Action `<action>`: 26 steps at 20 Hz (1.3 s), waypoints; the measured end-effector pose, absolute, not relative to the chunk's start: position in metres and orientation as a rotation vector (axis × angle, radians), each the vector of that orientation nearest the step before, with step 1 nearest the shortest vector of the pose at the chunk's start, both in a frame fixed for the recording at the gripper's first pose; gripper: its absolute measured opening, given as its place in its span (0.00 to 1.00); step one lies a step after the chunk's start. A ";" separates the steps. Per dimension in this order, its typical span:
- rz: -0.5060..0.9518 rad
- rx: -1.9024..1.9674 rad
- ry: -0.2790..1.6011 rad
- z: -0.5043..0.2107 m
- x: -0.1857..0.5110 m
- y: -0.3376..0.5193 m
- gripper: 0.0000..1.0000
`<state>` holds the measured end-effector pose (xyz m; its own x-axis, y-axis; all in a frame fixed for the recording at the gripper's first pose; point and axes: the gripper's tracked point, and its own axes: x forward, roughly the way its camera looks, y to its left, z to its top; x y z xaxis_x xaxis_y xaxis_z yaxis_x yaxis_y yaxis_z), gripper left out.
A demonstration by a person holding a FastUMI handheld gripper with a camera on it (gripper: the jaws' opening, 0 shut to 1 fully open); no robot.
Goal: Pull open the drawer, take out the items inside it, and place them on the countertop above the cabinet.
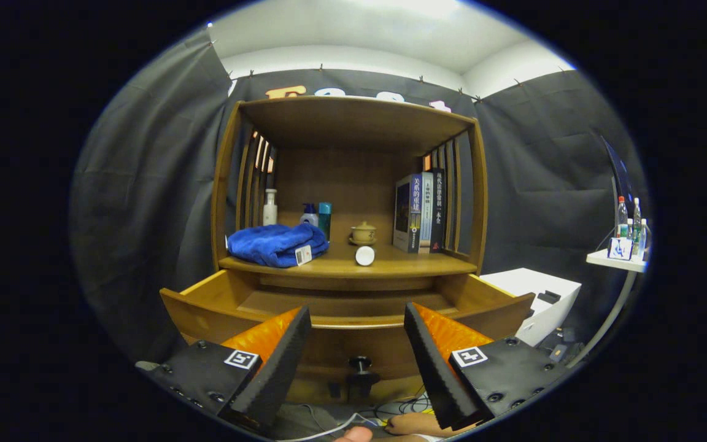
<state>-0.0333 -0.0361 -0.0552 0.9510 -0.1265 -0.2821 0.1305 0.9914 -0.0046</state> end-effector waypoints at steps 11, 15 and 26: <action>-0.149 0.054 0.375 -0.110 -0.029 -0.044 0.98; -0.090 0.039 0.393 -0.120 -0.016 -0.044 0.97; -0.044 0.118 0.385 -0.127 0.014 -0.055 0.98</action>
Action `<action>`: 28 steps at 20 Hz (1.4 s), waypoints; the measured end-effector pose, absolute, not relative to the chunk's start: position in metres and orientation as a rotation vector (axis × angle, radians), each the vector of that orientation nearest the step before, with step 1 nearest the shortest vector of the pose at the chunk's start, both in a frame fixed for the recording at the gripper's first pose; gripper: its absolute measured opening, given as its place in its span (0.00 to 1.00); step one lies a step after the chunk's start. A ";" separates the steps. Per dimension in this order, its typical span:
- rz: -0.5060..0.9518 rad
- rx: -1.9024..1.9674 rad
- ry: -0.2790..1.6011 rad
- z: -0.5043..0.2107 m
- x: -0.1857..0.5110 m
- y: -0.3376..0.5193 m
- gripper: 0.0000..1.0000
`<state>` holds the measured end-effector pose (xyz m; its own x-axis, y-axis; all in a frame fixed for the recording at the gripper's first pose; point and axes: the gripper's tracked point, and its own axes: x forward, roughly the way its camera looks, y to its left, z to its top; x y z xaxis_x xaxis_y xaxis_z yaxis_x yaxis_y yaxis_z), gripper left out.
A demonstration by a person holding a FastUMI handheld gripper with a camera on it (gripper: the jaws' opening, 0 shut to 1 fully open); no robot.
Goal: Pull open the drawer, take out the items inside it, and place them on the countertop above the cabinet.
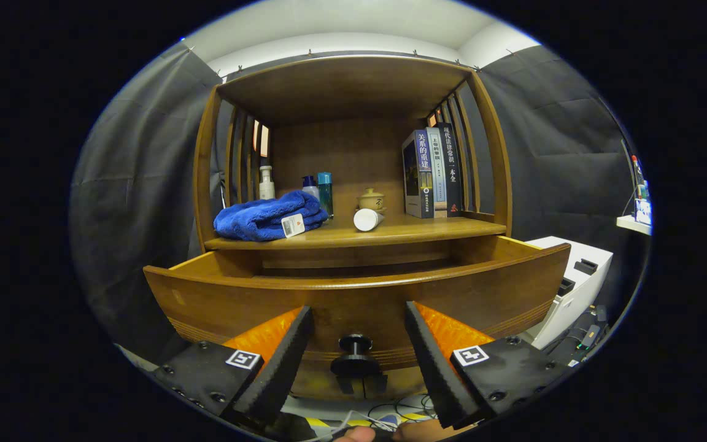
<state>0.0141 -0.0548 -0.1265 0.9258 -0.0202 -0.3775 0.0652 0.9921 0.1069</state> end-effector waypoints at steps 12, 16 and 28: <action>-0.039 0.068 0.416 -0.152 0.088 -0.071 0.98; -0.040 0.078 0.411 -0.157 0.103 -0.073 0.98; -0.050 0.094 0.393 -0.166 0.132 -0.076 0.98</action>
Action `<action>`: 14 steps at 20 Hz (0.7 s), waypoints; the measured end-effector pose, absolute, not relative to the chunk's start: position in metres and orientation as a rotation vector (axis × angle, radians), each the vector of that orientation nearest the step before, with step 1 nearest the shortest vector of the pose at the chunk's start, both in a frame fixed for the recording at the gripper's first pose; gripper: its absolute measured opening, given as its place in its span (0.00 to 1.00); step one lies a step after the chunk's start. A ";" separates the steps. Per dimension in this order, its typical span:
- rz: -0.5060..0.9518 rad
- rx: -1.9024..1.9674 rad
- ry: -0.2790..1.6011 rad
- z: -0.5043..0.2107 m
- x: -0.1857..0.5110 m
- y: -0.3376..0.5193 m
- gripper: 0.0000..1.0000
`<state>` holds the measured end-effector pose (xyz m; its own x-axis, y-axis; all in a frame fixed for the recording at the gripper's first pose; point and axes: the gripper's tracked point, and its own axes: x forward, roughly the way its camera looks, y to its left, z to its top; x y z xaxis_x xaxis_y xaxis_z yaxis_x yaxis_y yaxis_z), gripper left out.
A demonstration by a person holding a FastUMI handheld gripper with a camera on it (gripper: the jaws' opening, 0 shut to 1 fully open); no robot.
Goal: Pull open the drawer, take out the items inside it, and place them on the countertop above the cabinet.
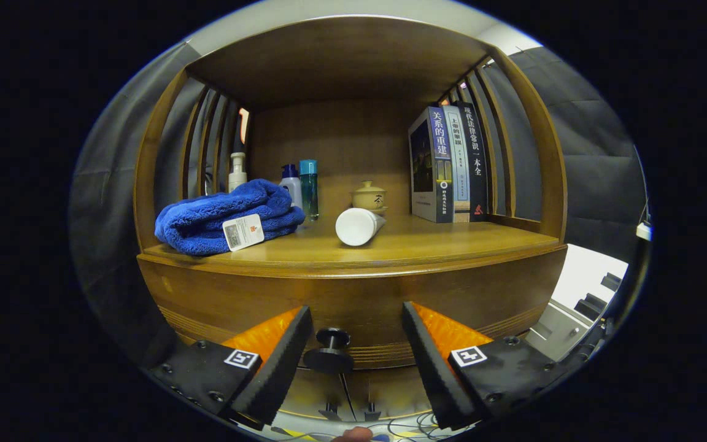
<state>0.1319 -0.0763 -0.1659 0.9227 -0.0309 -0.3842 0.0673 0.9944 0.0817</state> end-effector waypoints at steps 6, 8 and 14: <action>-0.050 0.080 0.392 -0.166 0.133 -0.076 0.98; -0.051 0.081 0.393 -0.166 0.133 -0.077 0.98; -0.049 0.082 0.391 -0.166 0.133 -0.078 0.98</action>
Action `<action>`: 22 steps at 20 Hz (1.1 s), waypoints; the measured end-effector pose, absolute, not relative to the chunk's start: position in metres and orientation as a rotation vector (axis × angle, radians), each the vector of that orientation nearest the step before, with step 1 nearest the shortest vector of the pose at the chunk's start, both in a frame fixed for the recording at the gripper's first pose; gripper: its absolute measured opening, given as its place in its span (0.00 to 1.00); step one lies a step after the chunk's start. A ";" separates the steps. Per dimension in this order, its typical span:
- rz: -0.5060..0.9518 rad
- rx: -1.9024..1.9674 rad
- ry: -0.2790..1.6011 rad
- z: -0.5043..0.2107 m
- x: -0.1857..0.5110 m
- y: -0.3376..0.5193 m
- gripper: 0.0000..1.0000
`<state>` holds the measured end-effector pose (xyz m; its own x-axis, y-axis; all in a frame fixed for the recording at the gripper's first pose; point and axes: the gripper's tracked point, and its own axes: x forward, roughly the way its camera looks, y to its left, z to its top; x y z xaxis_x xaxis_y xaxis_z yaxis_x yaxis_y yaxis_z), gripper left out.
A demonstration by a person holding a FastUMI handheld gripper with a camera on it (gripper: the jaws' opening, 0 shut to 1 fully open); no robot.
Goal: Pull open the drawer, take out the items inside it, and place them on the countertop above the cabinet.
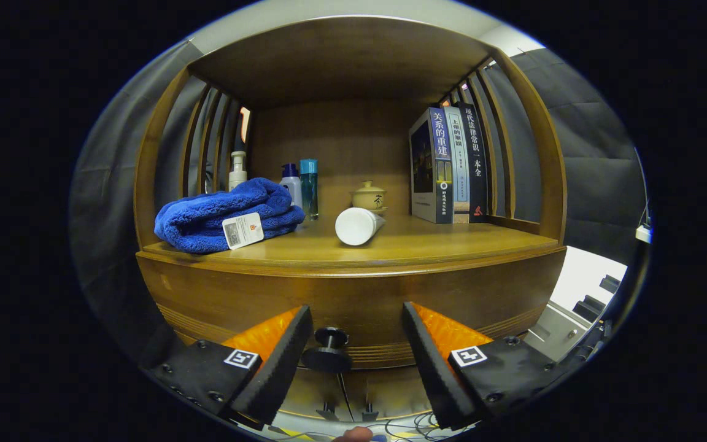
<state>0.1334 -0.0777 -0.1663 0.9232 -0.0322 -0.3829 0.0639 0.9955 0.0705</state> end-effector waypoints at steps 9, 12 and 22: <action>-0.054 0.060 0.355 -0.154 0.131 -0.081 0.98; -0.073 0.033 0.311 -0.139 0.125 -0.081 0.98; -0.137 -0.071 0.160 -0.060 0.090 -0.071 0.98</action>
<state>0.0899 -0.0706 -0.0597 0.9779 -0.1411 -0.1541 0.1298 0.9882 -0.0810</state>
